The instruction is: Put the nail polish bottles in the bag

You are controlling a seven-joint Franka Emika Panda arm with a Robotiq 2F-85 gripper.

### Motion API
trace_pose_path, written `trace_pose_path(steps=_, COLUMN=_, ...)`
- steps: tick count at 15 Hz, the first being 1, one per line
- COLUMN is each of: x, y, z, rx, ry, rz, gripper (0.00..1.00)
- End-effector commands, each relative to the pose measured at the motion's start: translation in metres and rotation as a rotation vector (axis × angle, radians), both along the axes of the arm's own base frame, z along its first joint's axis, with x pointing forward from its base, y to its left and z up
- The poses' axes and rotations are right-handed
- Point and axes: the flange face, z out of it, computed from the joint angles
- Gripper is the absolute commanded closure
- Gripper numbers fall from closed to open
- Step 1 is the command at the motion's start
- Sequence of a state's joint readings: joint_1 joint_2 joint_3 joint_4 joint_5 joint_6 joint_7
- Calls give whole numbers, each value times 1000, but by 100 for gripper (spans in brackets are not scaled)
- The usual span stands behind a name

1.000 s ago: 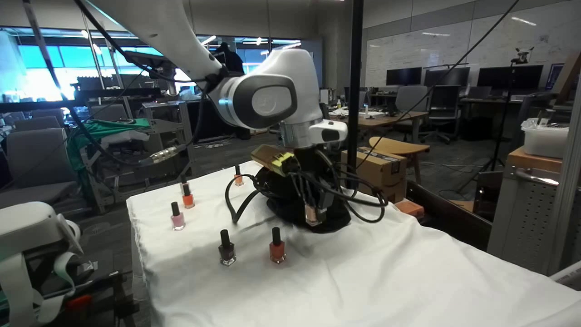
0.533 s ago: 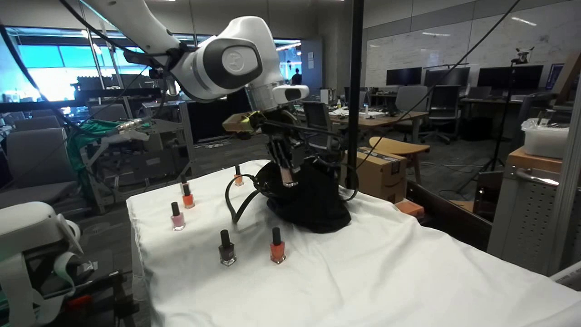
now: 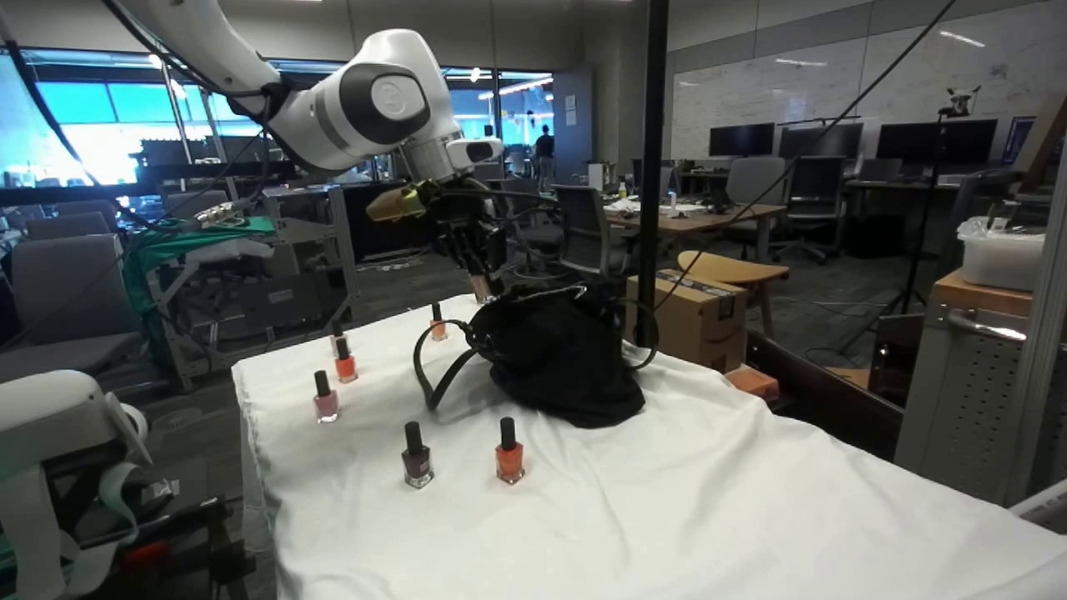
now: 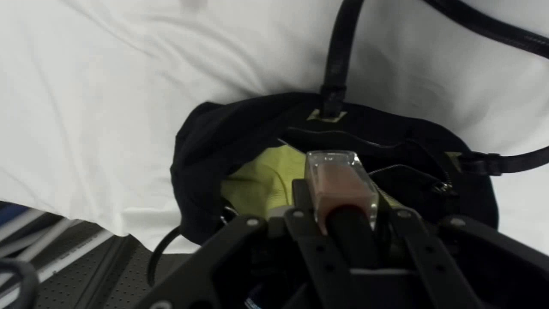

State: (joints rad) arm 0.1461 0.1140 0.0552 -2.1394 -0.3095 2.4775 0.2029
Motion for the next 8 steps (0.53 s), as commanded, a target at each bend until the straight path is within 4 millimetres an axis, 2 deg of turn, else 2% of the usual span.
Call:
trace_pose_path(steps=1, x=9, y=30, z=8, rx=-12, ry=-48, rz=45, gripper=85)
trace_pose_path(steps=4, x=23, y=45, z=7, rx=-18, ry=-67, rz=65, gripper=85)
trace_pose_path(steps=8, x=47, y=48, z=-1, rx=-11, ry=-69, rz=67, gripper=85)
